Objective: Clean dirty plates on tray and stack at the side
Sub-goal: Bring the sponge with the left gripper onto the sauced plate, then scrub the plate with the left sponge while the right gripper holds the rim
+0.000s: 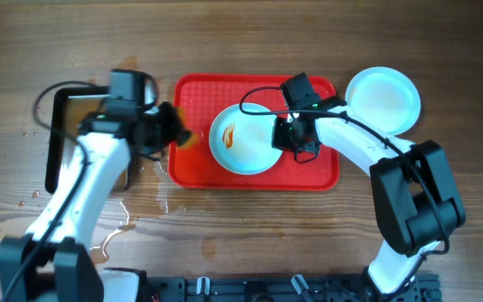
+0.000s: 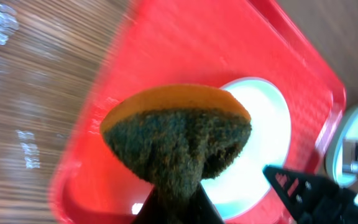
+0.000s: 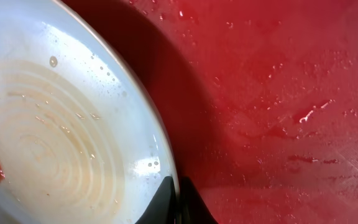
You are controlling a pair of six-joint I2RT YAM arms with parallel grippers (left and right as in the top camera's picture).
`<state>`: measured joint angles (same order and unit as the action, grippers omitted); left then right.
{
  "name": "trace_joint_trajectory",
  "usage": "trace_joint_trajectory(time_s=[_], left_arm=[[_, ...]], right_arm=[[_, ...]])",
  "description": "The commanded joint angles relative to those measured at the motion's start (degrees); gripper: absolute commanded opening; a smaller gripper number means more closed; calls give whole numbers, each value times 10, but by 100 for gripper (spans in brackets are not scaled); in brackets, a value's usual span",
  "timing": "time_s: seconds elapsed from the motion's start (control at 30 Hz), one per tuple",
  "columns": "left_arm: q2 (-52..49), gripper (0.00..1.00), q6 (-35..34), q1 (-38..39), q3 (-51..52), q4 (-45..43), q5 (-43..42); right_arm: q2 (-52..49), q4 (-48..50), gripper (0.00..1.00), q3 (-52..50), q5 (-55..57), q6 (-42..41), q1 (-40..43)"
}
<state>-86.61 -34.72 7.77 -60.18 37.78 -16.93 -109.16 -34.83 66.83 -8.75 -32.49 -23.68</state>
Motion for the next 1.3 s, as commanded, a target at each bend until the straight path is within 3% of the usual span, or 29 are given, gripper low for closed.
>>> trace_joint_trajectory(time_s=[0.0,0.23,0.53,0.73,0.8,0.87,1.0,1.17,1.27], left_arm=[[-54,4,-33,66,3,-52,2],[-125,4,-33,156,3,-145,3],[-196,4,-33,192,3,-168,3],[-217,4,-32,192,3,-153,56],[-220,4,-32,192,3,-130,107],[-219,4,-32,191,3,-83,222],[-219,4,-30,184,3,-22,365],[-214,4,-30,178,-3,8,474],[-185,4,-31,178,-28,26,485]], right_arm=[[-1,8,4,-6,-6,70,-12],[-1,10,4,-5,-14,104,-31],[-1,10,4,-5,-13,101,-31],[-1,10,4,-5,-14,102,-31],[-1,10,4,-5,-14,100,-31],[-1,10,4,-5,-14,100,-31],[-2,10,4,-5,-14,100,-31],[-1,10,4,-5,-14,100,-31],[-1,9,4,-5,-14,100,-31]])
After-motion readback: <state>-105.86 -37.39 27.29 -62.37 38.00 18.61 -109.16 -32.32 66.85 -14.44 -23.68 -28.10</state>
